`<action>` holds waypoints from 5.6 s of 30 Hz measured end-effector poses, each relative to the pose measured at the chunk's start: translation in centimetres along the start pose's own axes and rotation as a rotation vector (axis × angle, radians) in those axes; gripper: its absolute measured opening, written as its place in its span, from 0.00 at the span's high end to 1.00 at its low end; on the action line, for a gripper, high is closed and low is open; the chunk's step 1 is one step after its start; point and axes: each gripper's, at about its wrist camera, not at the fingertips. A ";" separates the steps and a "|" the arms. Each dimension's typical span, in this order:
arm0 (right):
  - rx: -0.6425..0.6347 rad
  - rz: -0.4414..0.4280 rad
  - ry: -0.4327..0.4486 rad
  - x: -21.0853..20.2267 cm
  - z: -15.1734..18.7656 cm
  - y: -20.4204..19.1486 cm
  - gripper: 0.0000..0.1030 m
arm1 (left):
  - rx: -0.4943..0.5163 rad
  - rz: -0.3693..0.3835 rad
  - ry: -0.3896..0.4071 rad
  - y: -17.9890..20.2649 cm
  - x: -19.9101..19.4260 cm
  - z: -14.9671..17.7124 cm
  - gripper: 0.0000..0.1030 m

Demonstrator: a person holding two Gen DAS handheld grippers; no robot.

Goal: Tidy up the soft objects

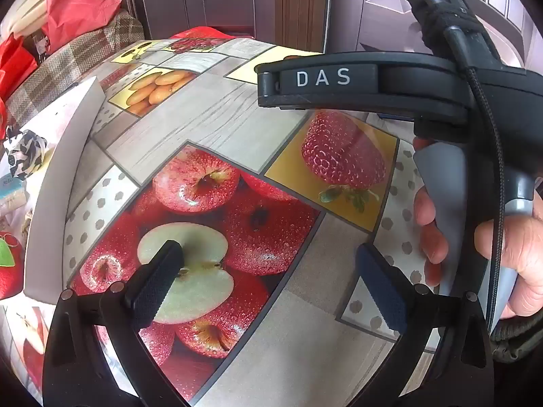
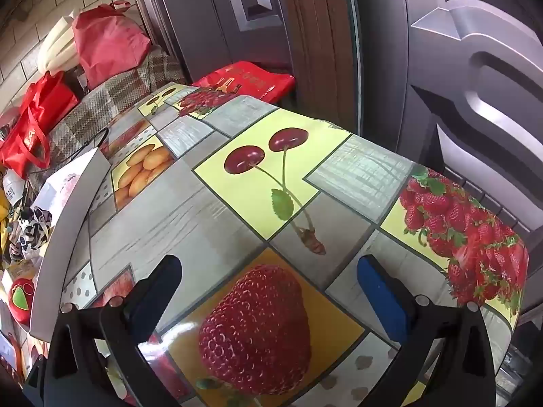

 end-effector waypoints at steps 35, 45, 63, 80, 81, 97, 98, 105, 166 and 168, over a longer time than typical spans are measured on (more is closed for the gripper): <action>0.018 -0.022 -0.011 0.1 0.0 0.2 0.00 | -0.001 0.001 0.001 0.0 0.0 0.0 0.01; 0.020 -0.023 -0.010 0.1 0.1 0.2 0.00 | -0.001 0.001 0.001 0.0 0.0 0.0 0.01; 0.017 -0.020 -0.011 0.2 0.0 0.1 0.00 | -0.001 0.001 0.001 0.0 0.0 0.0 0.01; 0.002 -0.006 -0.018 0.5 0.1 -0.2 0.00 | -0.001 0.001 0.001 0.0 0.0 0.0 0.01; 0.002 -0.007 -0.018 0.5 0.1 -0.2 0.00 | -0.001 0.001 0.001 0.0 0.0 0.0 0.01; 0.001 -0.011 -0.019 0.5 0.1 -0.2 0.00 | -0.001 0.001 0.001 0.0 0.0 0.0 0.01; 0.001 -0.012 -0.018 0.5 0.1 -0.2 0.00 | -0.001 0.001 0.001 0.0 0.0 0.0 0.01; 0.004 -0.024 -0.019 0.4 0.1 -0.3 0.00 | -0.001 0.001 0.001 0.0 0.0 0.0 0.01; -0.004 -0.166 -0.016 1.5 -1.4 -1.0 0.00 | -0.001 0.001 0.001 0.1 0.0 0.0 0.01; -0.015 -0.172 -0.020 1.8 -1.7 -1.1 0.00 | -0.001 0.001 0.001 0.1 0.0 0.0 0.01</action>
Point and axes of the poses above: each gripper's, at about its wrist camera, not at the fingertips, and x roughly the way its jaws point, y to its right, z to its underside, and after that the axes turned 5 degrees about x, right-handed
